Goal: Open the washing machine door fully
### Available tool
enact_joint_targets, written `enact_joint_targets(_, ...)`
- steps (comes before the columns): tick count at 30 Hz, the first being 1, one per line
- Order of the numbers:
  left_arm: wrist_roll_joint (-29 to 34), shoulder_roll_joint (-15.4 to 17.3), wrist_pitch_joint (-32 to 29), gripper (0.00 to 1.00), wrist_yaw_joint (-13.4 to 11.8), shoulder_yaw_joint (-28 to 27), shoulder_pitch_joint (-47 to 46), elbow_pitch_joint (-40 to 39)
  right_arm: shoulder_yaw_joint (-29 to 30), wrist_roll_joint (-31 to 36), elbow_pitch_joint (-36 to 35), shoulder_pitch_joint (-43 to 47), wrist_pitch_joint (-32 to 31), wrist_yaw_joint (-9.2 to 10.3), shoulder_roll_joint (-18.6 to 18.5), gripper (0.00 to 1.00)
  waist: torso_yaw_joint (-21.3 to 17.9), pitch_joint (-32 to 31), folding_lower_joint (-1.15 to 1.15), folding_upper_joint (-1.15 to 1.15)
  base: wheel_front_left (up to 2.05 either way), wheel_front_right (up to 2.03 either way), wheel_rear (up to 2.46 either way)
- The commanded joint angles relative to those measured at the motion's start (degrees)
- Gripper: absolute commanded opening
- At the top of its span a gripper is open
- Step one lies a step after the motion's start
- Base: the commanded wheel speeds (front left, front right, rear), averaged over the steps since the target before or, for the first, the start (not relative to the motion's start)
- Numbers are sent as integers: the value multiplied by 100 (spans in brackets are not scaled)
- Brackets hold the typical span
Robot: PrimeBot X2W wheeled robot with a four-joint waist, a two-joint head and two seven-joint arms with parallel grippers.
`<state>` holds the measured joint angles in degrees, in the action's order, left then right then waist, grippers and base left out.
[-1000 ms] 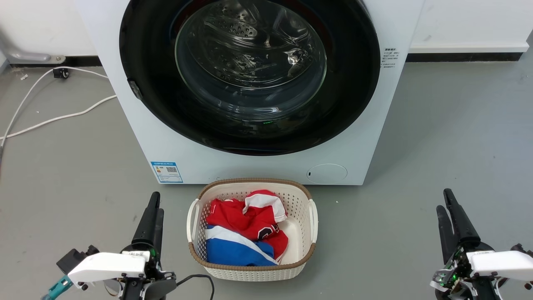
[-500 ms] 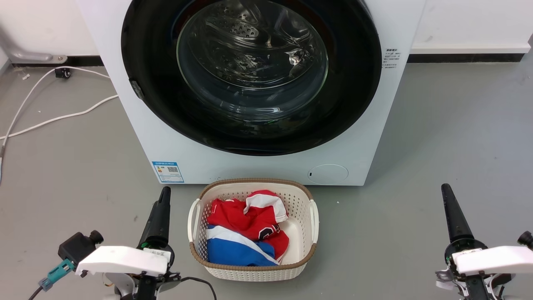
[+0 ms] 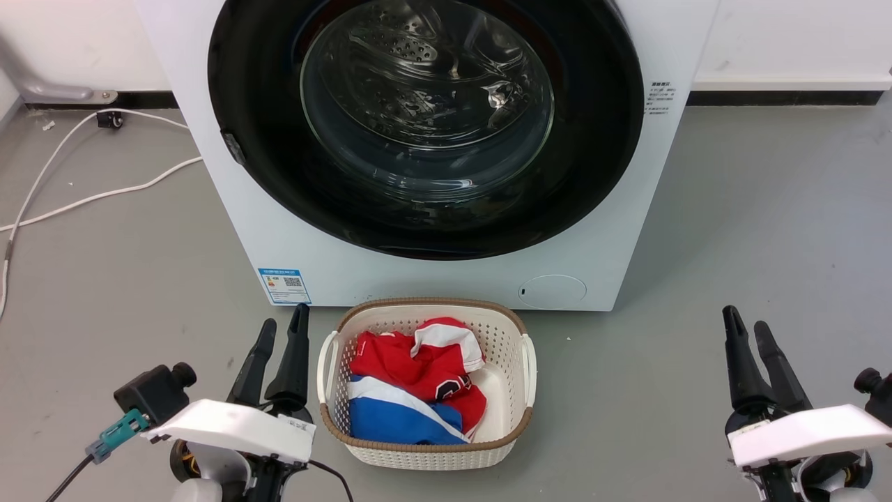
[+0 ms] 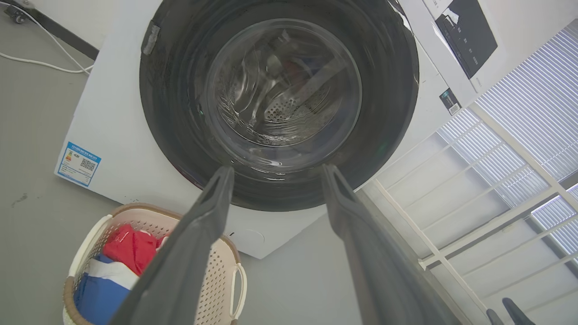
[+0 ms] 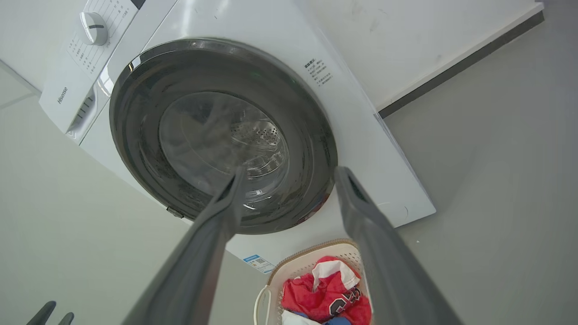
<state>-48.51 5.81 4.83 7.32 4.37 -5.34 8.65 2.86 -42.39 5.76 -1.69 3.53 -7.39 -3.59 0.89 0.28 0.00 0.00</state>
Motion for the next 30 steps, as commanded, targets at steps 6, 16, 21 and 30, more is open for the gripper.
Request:
enact_joint_targets(6, 692, 120, 151, 100, 14, 155, -184, -91, -19, 834, -219, 33, -29, -8, -18, 100, 14, 4, 0, 0, 0, 0, 0)
enact_joint_targets(16, 1414, 188, 297, 100, 15, 237, -227, -72, -45, 1603, -362, 90, -64, -9, -20, 100, 19, 16, 0, 0, 0, 0, 0)
enact_joint_targets(21, 1733, 215, 373, 100, 16, 274, -222, -72, -63, 1952, -416, 124, -53, -10, -11, 100, 23, 15, 0, 0, 0, 0, 0)
enact_joint_targets(30, 2300, 269, 503, 100, 16, 395, -250, -8, -78, 2520, -513, 185, -32, -11, 15, 100, 37, 22, 0, 0, 0, 0, 0)
